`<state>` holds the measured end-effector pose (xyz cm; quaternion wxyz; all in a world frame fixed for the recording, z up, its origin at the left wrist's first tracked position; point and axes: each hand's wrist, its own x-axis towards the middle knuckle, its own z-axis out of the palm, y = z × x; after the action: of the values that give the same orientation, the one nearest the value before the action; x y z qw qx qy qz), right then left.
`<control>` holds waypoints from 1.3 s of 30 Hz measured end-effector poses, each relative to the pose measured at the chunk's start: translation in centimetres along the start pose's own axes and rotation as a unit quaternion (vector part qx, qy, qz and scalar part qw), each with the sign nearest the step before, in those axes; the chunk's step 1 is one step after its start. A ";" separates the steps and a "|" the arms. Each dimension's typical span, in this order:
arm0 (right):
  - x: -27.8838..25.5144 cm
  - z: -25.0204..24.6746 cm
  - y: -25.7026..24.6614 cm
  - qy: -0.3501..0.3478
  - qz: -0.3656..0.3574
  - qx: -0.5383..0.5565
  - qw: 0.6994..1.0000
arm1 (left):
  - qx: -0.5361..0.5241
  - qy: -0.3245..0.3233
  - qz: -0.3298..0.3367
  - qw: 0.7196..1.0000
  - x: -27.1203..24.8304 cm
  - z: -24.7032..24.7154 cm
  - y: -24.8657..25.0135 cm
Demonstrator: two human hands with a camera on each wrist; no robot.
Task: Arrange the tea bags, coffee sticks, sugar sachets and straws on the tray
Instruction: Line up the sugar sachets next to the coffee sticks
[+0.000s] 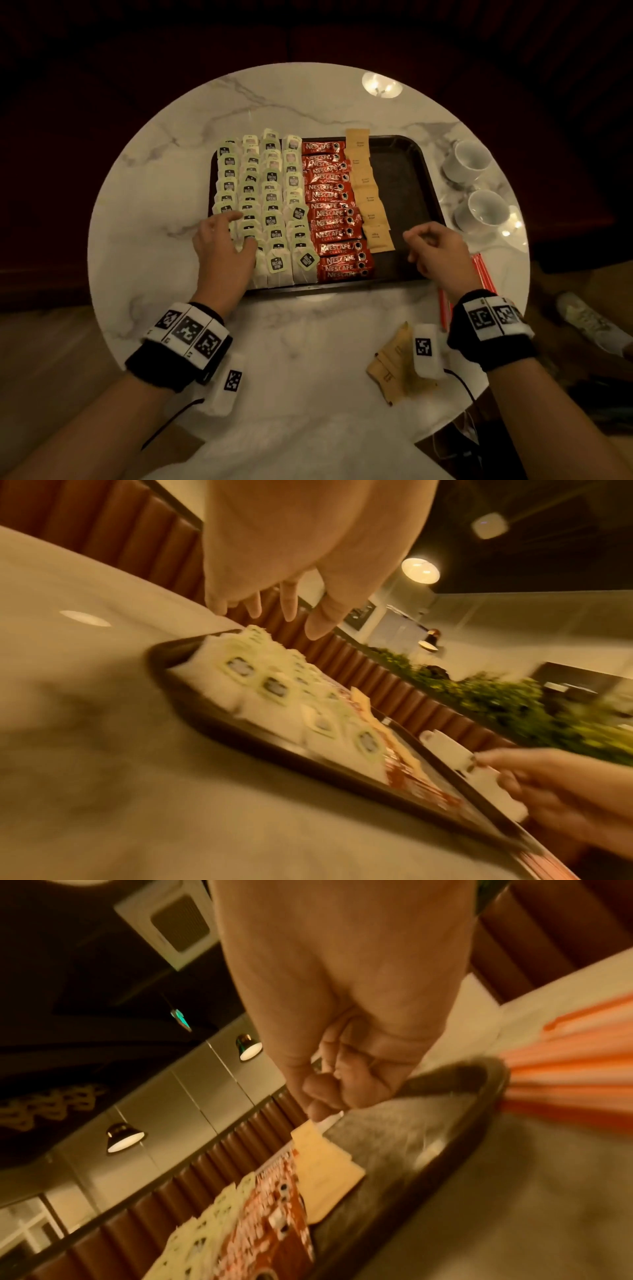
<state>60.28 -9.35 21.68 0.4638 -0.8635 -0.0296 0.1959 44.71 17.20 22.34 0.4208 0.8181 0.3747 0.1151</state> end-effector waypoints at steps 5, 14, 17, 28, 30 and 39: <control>-5.2 -2.4 0.6 -0.073 -0.049 -0.049 0.995 | 0.031 -0.090 0.147 0.984 -3.9 2.9 3.6; -11.5 -3.3 5.8 -0.158 -0.035 -0.220 0.962 | 0.144 -0.459 0.204 0.852 -10.9 9.1 5.5; -12.4 -2.5 6.3 -0.150 -0.043 -0.231 0.960 | 0.178 -0.490 0.198 0.830 -12.7 10.5 4.9; -12.8 0.7 6.9 -0.117 0.012 -0.260 0.958 | 0.190 -0.455 0.196 0.848 -13.4 11.0 3.4; -12.8 1.0 6.7 -0.115 0.006 -0.275 0.954 | 0.187 -0.457 0.186 0.849 -12.9 10.7 3.2; -12.2 1.6 4.9 -0.163 0.012 -0.222 0.961 | 0.197 -0.442 0.155 0.861 -10.1 8.8 1.6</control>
<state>47.79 -13.66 20.71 0.2465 -0.9014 -0.1370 0.3285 42.95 4.14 19.44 0.3488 0.8965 0.0328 -0.2713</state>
